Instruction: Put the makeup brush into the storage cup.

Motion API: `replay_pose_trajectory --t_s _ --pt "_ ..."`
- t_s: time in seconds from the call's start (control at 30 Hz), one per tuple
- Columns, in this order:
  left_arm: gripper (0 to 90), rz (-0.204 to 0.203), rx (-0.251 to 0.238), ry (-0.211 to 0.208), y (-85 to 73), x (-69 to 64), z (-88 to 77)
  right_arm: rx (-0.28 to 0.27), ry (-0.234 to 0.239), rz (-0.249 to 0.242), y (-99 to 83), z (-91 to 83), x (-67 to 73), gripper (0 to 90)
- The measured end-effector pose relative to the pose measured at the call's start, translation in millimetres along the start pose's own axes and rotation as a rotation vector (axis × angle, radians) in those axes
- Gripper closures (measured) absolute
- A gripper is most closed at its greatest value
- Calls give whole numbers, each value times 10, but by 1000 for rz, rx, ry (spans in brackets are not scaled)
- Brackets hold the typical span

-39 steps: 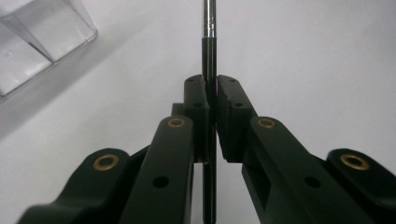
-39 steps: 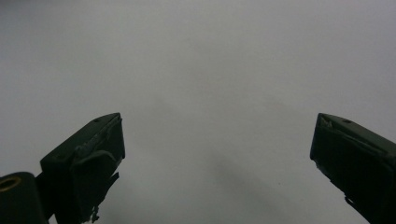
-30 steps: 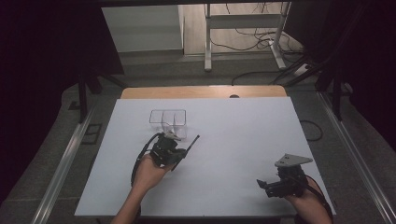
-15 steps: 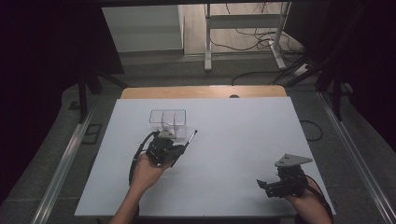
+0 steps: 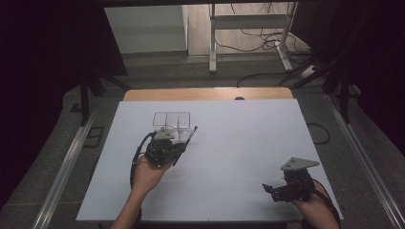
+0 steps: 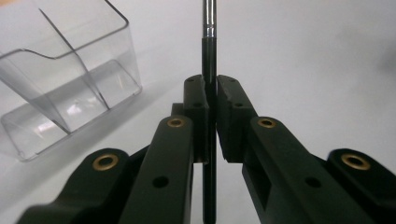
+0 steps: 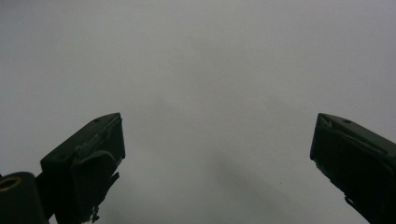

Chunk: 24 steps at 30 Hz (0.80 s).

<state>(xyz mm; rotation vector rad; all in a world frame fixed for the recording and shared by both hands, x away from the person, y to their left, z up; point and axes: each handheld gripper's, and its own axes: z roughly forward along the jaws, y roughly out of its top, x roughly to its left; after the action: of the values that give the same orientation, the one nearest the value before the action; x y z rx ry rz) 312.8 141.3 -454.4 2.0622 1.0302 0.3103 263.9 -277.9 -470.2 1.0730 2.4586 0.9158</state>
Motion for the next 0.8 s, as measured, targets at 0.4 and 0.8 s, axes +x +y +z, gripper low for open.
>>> replay_pose_trajectory --t_s 0.4,0.8 --pt "838 -26 -60 20 -7 64 -52 -1 0 1 0 -1 -3 33" --pt "838 -32 -116 34 -12 99 -100 -2 0 2 0 -2 -3 33"
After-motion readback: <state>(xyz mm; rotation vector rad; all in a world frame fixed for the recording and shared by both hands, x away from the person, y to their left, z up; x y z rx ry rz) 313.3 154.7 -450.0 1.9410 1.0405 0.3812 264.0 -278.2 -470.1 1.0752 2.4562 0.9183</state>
